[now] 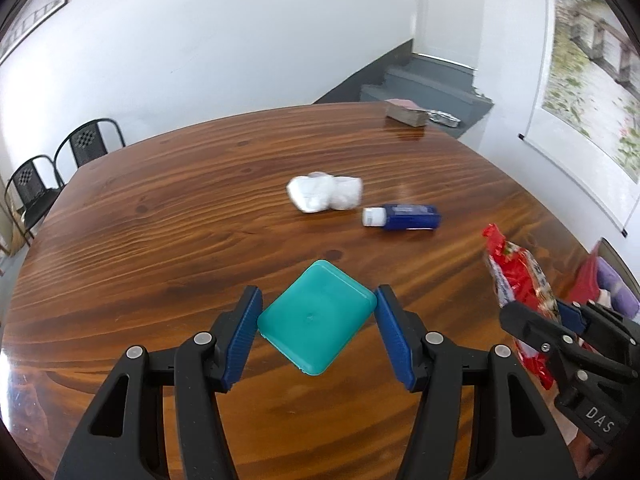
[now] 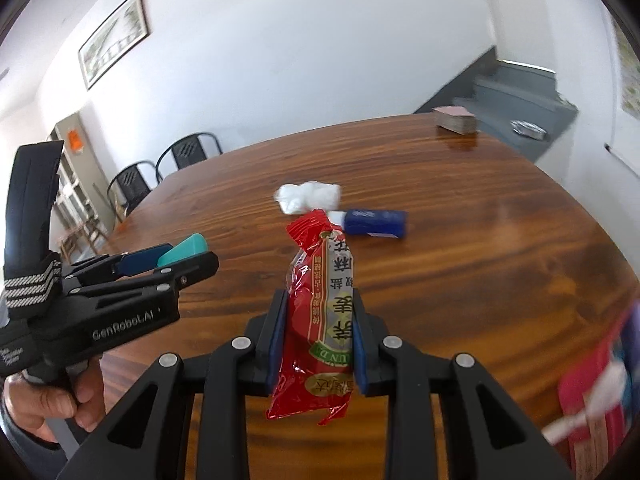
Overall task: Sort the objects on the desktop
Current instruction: 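Carry the soap box and red pack into the red tin and release both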
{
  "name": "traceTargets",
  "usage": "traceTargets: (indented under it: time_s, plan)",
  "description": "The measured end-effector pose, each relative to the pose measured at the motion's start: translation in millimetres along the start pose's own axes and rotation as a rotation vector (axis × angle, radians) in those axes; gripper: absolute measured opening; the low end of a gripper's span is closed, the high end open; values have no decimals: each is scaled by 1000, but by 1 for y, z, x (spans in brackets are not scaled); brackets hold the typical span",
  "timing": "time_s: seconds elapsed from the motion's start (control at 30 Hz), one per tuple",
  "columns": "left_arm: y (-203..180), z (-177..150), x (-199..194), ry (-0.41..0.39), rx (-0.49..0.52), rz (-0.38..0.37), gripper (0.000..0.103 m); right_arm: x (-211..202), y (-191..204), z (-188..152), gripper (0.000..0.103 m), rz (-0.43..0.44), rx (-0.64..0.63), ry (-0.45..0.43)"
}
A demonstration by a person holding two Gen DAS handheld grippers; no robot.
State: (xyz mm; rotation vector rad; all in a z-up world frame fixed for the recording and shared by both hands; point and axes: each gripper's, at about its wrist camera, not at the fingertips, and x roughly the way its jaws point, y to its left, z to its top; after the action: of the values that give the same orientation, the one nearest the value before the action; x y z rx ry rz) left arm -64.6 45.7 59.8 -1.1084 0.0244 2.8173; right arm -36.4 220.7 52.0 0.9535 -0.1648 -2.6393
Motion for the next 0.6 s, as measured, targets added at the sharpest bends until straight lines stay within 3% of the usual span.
traceTargets:
  time_s: [0.43, 0.6]
  plan:
    - [-92, -2, -19, -25, 107, -139, 61, -109, -60, -23, 31, -160, 110, -178]
    - [-134, -1, -26, -27, 142, -208, 61, -151, -96, -33, 31, -260, 176, -237]
